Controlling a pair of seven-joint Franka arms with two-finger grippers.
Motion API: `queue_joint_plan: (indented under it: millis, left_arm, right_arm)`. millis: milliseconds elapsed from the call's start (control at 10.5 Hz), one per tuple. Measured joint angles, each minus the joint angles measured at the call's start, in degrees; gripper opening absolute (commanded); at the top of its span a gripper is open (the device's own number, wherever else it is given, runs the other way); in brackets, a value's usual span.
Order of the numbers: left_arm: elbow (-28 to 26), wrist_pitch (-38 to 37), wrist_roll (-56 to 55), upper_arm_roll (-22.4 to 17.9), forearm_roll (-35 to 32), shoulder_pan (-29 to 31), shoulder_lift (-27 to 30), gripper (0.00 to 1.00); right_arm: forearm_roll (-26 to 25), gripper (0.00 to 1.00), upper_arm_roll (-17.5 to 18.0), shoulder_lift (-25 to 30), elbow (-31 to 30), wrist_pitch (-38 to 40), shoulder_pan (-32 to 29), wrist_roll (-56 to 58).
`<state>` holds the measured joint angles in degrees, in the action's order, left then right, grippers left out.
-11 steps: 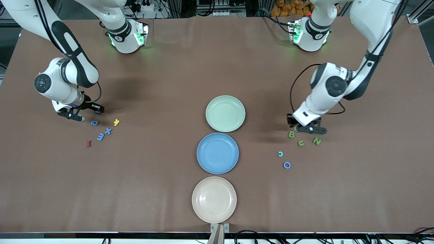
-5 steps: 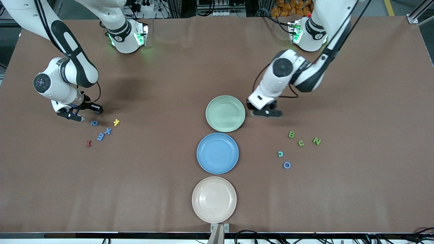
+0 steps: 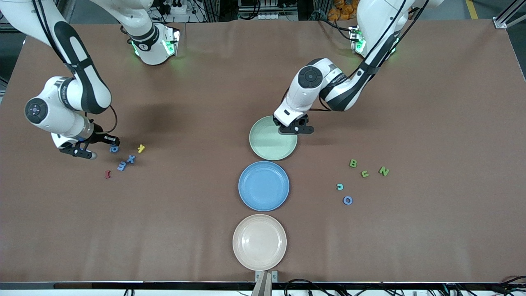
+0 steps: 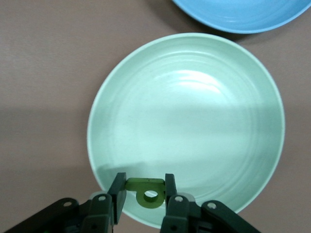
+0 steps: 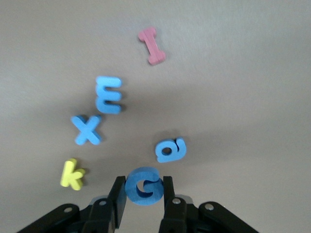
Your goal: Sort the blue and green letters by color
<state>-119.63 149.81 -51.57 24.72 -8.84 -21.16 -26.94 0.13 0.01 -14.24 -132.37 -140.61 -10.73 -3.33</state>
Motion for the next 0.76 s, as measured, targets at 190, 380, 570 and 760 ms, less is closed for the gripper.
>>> queue_joint_plan:
  millis: [190, 380, 570, 760]
  left_arm:
    - [1.6, 0.0, -2.4, 0.0, 0.0, -0.6, -0.8, 1.00]
    - [2.3, -0.1, -2.9, -0.2, -0.1, -0.9, -1.0, 1.00]
    - [2.5, -0.9, -2.9, -0.7, -0.1, -0.8, -1.0, 1.00]
    - [2.8, -2.5, -2.2, -2.5, -0.4, -0.4, -1.0, 1.00]
  right_arm:
    - [0.0, 0.17, 1.6, 0.1, 5.4, 5.8, 0.8, -4.2]
    - [1.3, 0.17, 2.2, -0.1, 10.9, 10.0, 4.5, -10.0]
    - [7.3, 0.17, 2.5, -1.7, 15.7, 11.1, 8.2, -13.1]
    - [10.2, 0.17, 2.9, -4.9, 20.8, 11.1, 11.2, -16.1]
